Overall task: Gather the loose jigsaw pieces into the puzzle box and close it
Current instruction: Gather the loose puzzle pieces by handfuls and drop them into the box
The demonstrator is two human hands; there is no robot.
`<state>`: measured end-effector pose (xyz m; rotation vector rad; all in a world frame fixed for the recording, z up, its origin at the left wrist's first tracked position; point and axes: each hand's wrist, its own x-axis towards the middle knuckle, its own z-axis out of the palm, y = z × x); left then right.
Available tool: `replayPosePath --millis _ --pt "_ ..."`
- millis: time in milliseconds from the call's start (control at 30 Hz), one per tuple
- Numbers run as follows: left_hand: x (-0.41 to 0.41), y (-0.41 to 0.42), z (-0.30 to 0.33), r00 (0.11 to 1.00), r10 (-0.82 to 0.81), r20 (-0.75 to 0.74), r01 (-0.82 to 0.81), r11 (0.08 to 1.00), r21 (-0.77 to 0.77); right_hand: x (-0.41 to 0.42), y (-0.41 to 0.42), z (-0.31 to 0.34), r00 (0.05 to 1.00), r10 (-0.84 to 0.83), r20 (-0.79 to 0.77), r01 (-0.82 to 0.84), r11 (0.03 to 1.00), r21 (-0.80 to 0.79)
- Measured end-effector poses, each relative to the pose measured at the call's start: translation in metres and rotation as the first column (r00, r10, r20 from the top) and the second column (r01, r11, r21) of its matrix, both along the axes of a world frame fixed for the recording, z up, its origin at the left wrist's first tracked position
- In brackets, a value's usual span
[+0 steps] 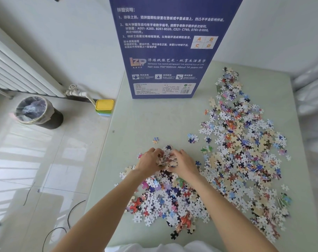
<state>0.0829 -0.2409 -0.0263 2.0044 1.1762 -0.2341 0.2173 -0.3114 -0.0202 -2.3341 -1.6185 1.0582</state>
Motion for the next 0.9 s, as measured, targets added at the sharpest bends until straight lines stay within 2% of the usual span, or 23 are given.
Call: replayPosePath --millis 133,267,500,667,900 --pt "-0.007 0.007 0.002 0.999 0.024 0.026 -0.024 1.000 -0.012 0.010 0.000 0.006 0.999 -0.043 -0.027 0.044 0.999 0.033" --pt "-0.014 0.012 0.002 0.997 0.076 0.016 -0.076 0.997 -0.012 0.015 0.001 0.006 0.998 -0.056 0.009 0.056 0.998 -0.008" --pt "-0.014 0.011 -0.001 0.996 0.090 0.012 -0.089 0.994 -0.057 0.021 -0.002 0.011 0.985 -0.166 -0.047 0.167 0.986 0.018" --pt "-0.007 0.010 -0.001 0.997 0.071 -0.019 -0.071 0.997 0.015 0.024 -0.009 0.013 0.979 -0.197 -0.046 0.198 0.980 0.031" --pt "-0.018 0.015 0.003 0.983 0.179 0.041 -0.179 0.984 -0.001 0.030 -0.015 0.026 0.968 -0.244 -0.066 0.249 0.965 0.086"
